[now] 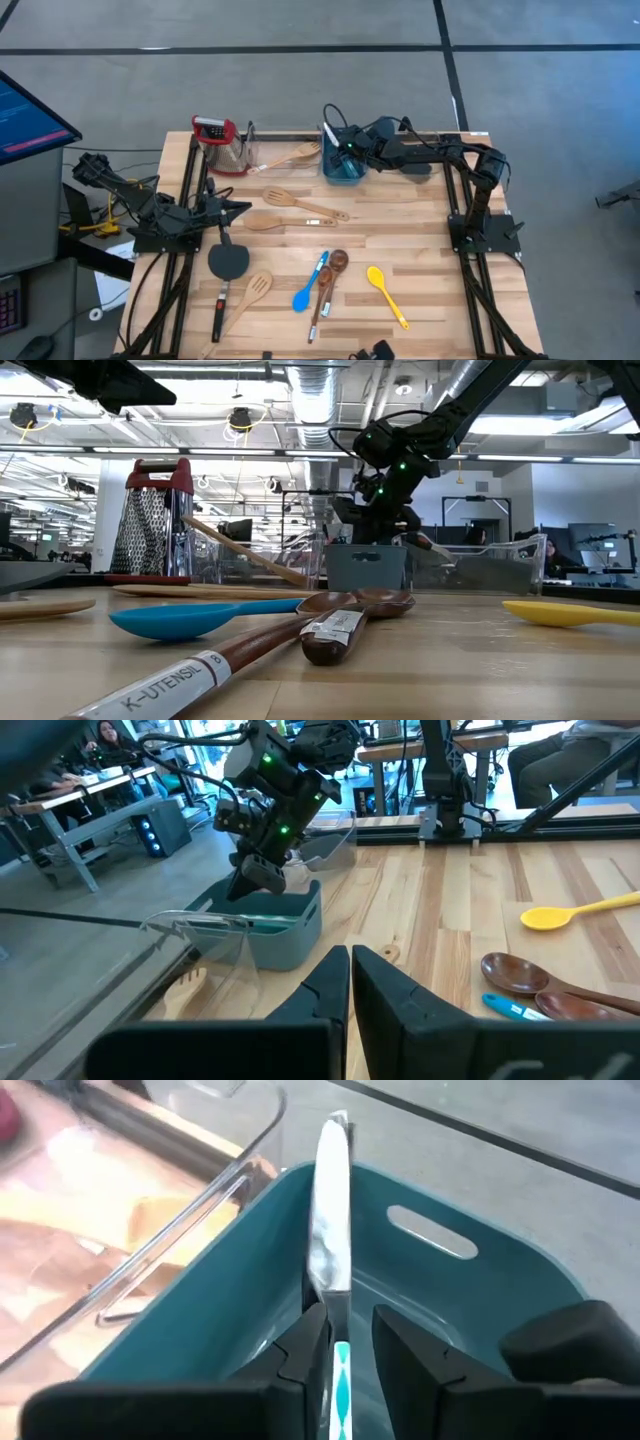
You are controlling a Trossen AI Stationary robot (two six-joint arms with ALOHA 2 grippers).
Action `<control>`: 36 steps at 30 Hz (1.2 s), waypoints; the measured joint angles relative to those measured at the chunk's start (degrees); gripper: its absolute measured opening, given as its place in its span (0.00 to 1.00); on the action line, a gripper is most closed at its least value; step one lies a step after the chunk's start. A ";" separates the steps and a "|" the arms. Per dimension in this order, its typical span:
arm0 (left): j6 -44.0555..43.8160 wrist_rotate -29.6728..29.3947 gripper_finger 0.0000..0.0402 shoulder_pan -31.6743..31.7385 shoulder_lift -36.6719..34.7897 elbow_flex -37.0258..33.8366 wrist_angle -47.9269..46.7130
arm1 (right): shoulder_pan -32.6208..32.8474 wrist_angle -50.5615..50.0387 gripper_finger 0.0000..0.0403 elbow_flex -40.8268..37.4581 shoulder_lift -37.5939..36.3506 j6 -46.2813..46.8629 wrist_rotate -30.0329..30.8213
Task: Pick & Place Kitchen Items
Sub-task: Put the yellow serving spoon into the left transparent bin
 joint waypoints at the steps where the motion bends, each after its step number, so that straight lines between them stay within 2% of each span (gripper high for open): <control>1: 0.01 0.00 0.01 0.00 0.00 0.00 0.00 | 0.00 -0.09 0.19 0.05 0.00 -0.70 -0.27; 6: -0.01 0.02 0.01 0.00 0.00 0.00 0.00 | 0.85 -0.93 0.17 2.57 0.00 -1.73 -0.45; 11: 0.01 0.02 0.01 0.00 0.00 0.00 0.00 | 2.91 -3.64 0.12 7.13 0.00 -6.78 -0.43; 17: -0.01 0.02 0.01 0.00 0.00 0.00 -0.02 | 6.81 -15.60 0.02 14.51 0.00 -10.84 -0.37; 20: -0.01 0.02 0.01 0.00 0.00 0.00 0.00 | 9.63 -19.66 0.01 16.42 -0.02 -10.96 -0.34; 36: -0.04 0.04 0.01 0.00 0.00 0.00 0.00 | 23.33 -22.49 0.00 16.79 -0.02 -17.61 -0.19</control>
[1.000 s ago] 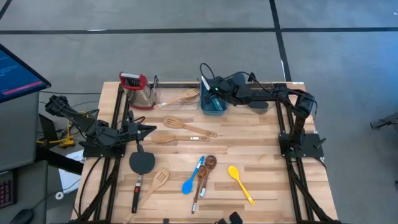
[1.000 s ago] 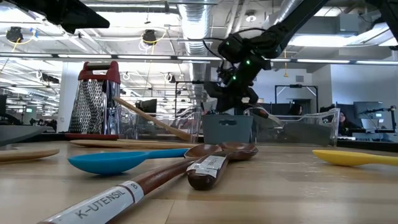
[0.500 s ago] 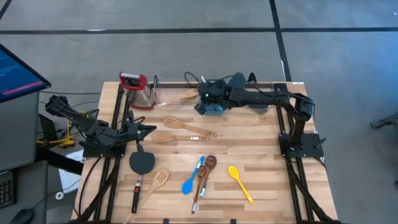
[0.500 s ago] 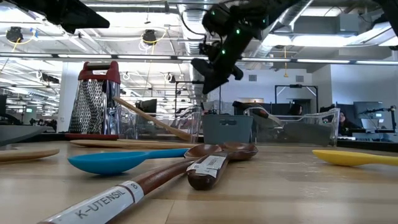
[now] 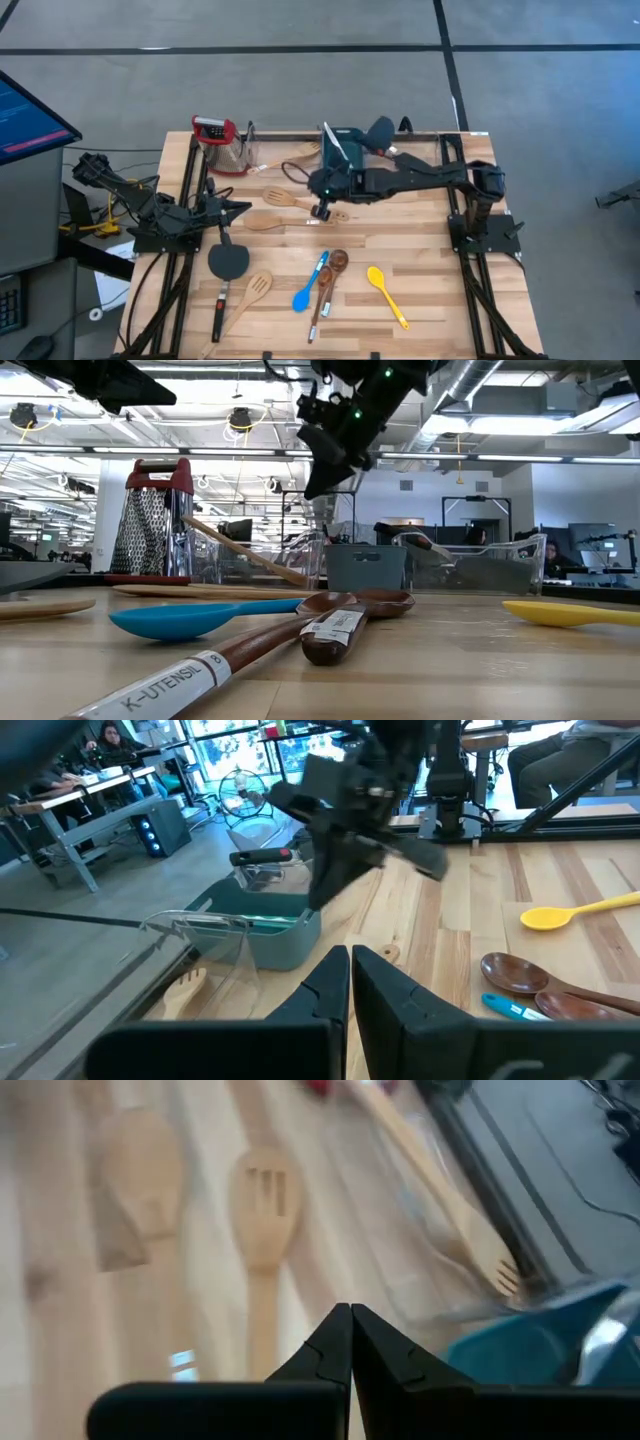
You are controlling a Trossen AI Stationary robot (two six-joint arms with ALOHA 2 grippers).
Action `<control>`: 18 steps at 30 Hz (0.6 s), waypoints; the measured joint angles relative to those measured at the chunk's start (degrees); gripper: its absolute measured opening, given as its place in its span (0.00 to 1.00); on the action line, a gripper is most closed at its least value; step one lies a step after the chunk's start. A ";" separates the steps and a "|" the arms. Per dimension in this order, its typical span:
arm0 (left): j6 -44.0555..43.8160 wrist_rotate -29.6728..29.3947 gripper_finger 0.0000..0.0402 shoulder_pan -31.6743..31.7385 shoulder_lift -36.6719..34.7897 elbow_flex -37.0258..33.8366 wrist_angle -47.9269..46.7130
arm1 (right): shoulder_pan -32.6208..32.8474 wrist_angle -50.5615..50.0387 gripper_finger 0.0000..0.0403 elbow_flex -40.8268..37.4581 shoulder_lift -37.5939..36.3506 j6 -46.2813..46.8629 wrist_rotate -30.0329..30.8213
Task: Pick & Place Kitchen Items
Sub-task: Put the yellow serving spoon into the left transparent bin
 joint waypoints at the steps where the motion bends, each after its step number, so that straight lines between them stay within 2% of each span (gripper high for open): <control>1: 0.00 0.00 0.01 0.00 -0.01 0.00 0.00 | 0.62 0.02 0.00 0.00 0.00 -0.17 0.00; 18: -0.02 0.01 0.01 0.00 0.00 0.00 -0.02 | 8.24 -2.17 0.00 -0.02 -0.68 -0.09 -0.01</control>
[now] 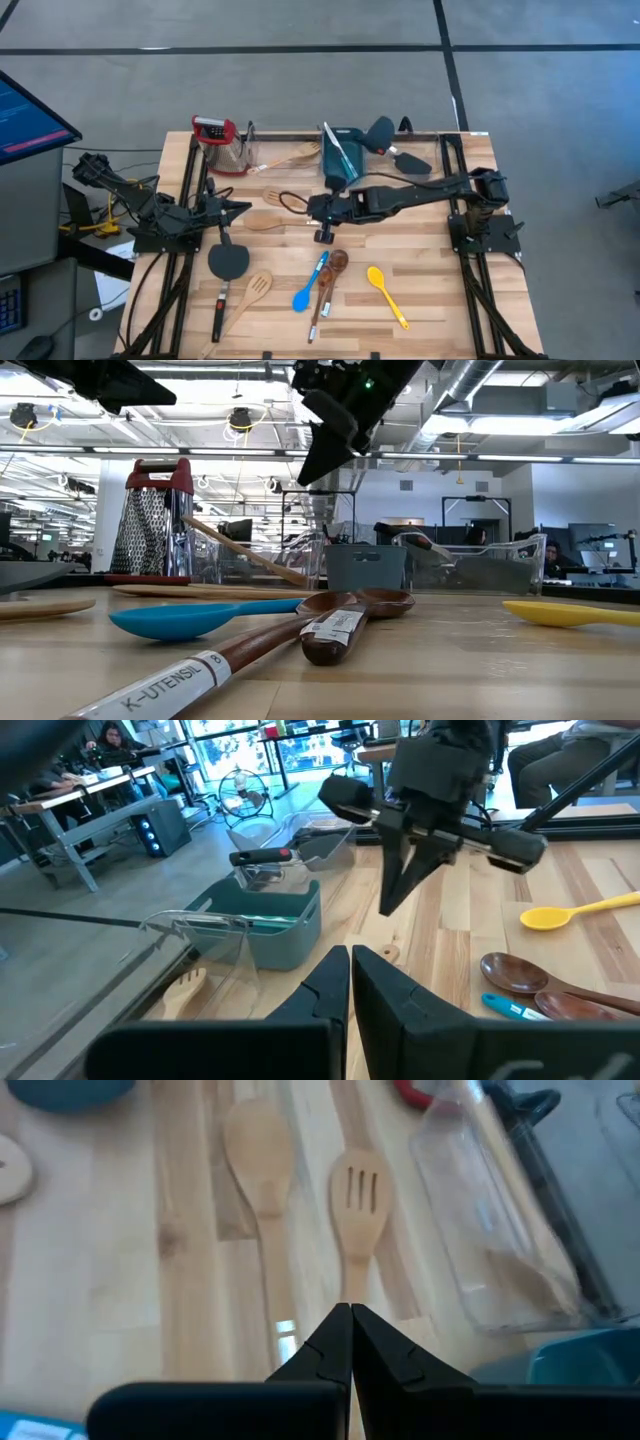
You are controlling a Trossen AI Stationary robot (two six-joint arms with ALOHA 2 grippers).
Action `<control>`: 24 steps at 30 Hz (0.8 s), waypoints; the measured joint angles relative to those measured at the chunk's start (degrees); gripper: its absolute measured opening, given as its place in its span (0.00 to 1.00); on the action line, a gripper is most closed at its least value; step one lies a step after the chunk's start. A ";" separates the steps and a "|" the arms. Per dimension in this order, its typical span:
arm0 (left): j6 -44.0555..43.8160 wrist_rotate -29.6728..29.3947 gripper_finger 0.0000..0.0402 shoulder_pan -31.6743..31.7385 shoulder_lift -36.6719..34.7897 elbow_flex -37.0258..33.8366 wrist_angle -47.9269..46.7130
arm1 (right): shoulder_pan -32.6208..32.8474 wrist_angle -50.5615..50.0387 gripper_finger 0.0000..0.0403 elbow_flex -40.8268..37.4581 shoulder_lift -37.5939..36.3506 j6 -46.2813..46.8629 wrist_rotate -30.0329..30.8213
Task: Pick & Place Kitchen Items
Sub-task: Put the yellow serving spoon into the left transparent bin
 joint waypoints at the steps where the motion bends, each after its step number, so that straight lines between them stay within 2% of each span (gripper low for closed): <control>1: 0.00 0.01 0.01 0.00 -0.01 0.00 0.00 | 0.29 -0.14 0.00 -0.01 0.02 0.49 0.00; 11: 0.00 0.01 0.01 0.00 0.00 0.00 0.01 | 3.47 -1.68 0.00 -0.02 -0.48 2.52 0.01; 20: 0.00 -0.01 0.01 0.00 0.00 0.00 0.00 | 6.91 -8.09 0.00 -0.02 -0.48 10.13 0.01; 24: 0.00 -0.01 0.01 0.00 0.00 0.00 0.00 | 9.50 -8.30 0.00 -0.02 -0.56 10.48 0.00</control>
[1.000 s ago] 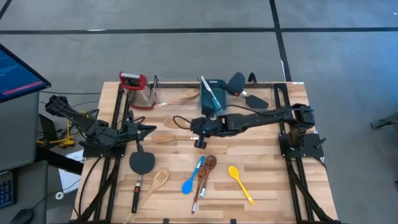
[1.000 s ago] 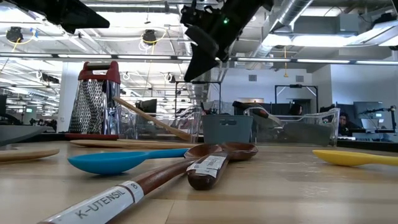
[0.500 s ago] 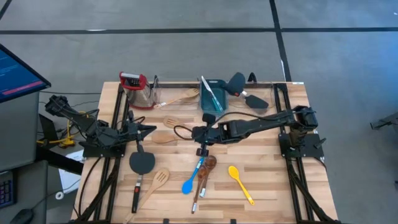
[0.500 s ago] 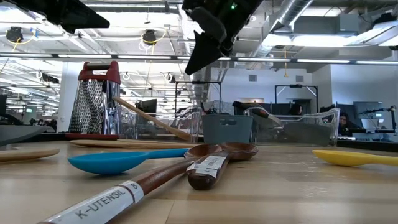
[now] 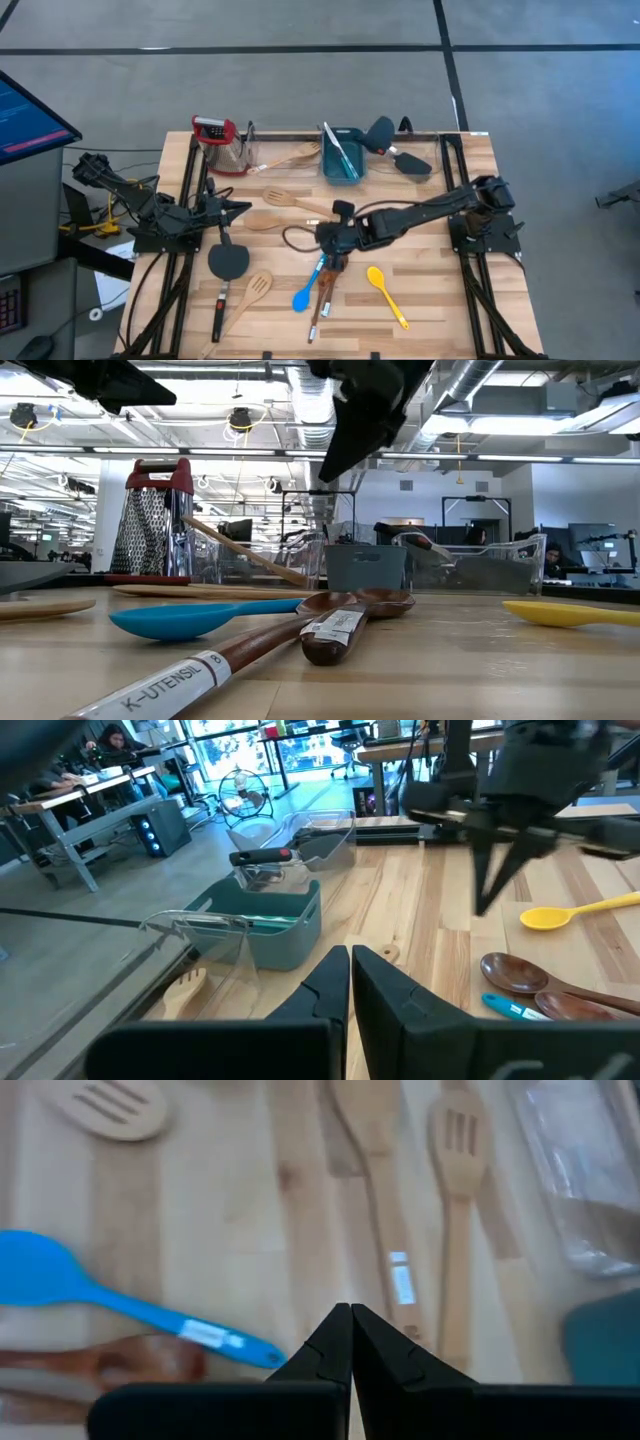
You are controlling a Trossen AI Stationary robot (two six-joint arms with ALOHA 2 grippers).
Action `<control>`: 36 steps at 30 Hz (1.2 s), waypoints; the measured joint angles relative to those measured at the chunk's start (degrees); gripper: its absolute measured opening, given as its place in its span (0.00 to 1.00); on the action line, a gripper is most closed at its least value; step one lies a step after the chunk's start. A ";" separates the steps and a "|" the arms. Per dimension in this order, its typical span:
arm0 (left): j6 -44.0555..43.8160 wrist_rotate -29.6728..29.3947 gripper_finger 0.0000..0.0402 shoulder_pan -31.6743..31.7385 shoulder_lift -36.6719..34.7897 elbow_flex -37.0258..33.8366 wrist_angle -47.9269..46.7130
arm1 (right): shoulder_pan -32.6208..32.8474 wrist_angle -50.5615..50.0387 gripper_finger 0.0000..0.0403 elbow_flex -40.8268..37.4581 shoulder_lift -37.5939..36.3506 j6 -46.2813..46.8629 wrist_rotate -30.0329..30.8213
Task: Pick & Place Kitchen Items
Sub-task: Put the yellow serving spoon into the left transparent bin
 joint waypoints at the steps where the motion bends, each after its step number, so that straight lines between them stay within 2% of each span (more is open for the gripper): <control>1: 0.00 0.00 0.01 0.00 0.00 0.00 0.00 | 0.66 -0.17 0.00 -0.03 -0.37 0.49 -0.01; 9: 0.02 0.00 0.01 -0.01 0.00 0.00 0.01 | 6.76 0.03 0.00 -0.04 -4.70 3.33 0.36; 13: 0.02 0.00 0.01 0.00 0.00 0.00 0.02 | 9.06 0.34 0.00 -0.04 -7.53 1.48 3.30; 17: 0.01 0.00 0.01 0.00 0.00 0.00 0.02 | 8.91 0.41 0.00 -0.04 -8.86 -1.34 4.15; 22: 0.02 0.00 0.01 0.00 0.00 0.00 0.02 | 7.00 0.84 0.00 -1.63 -9.98 -3.27 1.34; 27: 0.00 0.00 0.01 0.00 -0.01 0.00 0.02 | 4.83 5.13 0.00 -7.32 -11.97 -3.29 -0.09; 36: 0.02 0.00 0.01 0.00 -0.02 0.00 0.02 | 2.40 21.17 0.00 -21.74 -17.41 -2.39 -3.25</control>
